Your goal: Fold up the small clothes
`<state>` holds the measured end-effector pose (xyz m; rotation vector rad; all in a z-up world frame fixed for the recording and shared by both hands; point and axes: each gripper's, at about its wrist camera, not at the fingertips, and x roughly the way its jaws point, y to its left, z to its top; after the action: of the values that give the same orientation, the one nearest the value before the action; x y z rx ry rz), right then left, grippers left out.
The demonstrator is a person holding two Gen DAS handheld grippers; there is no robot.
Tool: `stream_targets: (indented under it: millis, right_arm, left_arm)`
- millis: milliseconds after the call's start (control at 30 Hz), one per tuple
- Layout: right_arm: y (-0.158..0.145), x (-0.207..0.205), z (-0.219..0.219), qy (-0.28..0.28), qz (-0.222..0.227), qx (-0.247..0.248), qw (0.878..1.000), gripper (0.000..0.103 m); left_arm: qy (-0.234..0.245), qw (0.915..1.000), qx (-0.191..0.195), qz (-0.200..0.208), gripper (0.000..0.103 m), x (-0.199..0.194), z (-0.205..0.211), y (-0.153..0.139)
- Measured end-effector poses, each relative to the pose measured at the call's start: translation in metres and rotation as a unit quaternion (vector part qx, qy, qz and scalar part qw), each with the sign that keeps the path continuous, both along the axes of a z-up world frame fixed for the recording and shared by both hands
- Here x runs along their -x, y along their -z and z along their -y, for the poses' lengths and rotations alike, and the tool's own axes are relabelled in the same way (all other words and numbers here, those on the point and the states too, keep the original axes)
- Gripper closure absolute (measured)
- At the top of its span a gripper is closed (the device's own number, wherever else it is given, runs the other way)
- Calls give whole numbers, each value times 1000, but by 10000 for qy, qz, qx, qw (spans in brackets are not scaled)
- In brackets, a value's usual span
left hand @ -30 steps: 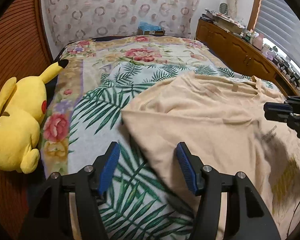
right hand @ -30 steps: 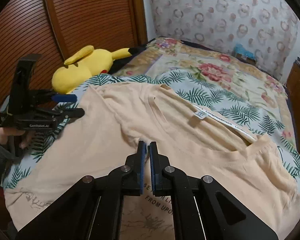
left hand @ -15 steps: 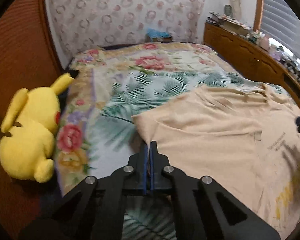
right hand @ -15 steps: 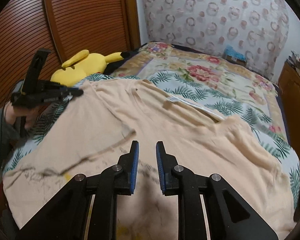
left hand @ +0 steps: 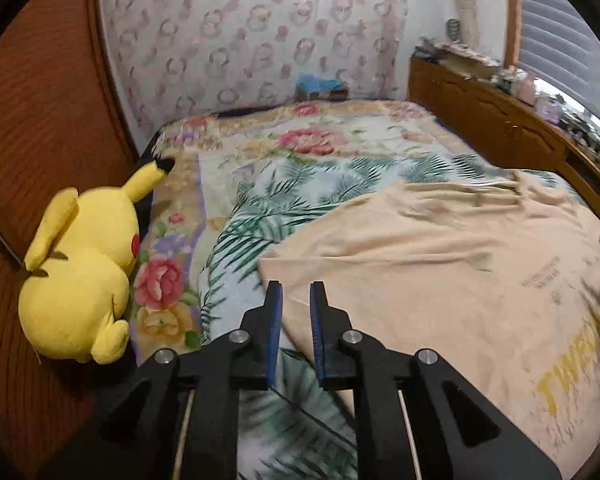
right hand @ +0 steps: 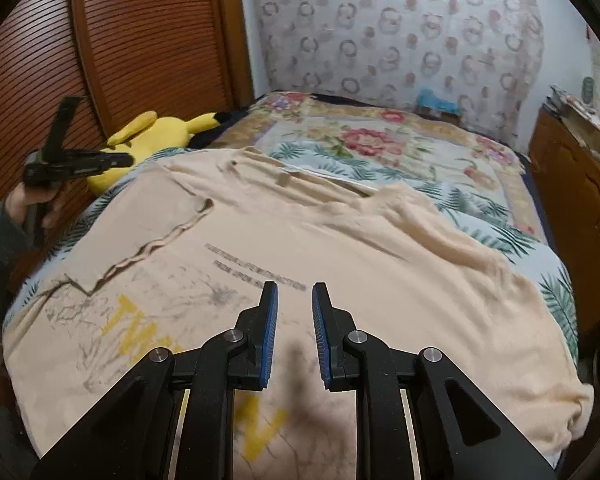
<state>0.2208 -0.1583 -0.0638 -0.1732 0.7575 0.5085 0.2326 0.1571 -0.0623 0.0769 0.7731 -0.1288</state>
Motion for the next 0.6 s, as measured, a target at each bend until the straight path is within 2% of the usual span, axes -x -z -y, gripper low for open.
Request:
stream_targets:
  millis: [67,167,433,467,500,533,600]
  right_arm:
    - [-2,4,9,86,47,18,10000,87]
    - [-4,12,24,228,122,9,9997,87]
    - [-20,43,68,574,370,-21,9977,86]
    - [-22,47,73,613,387,-18,9974,79]
    - [-23,51,80,672,398,-15,9969,64]
    - [-24,54,87,731,404,-14,9965,59]
    - [-24,61,102,842,413,-12,9956,57]
  left_arm:
    - [162,9998,50,137,83,19,12,-8]
    - [375,9990,37,228,81,40,33,-15]
    - [834,9958,292,240,75,83,87,-20]
    - [866,9955,298,243,75,87,93,-19]
    - [923,9949,334,243,72,92,100,-19]
    - [964,9944,360,234,67,96,106,-19]
    - [1056,9934,394,197,63,100,118,-17]
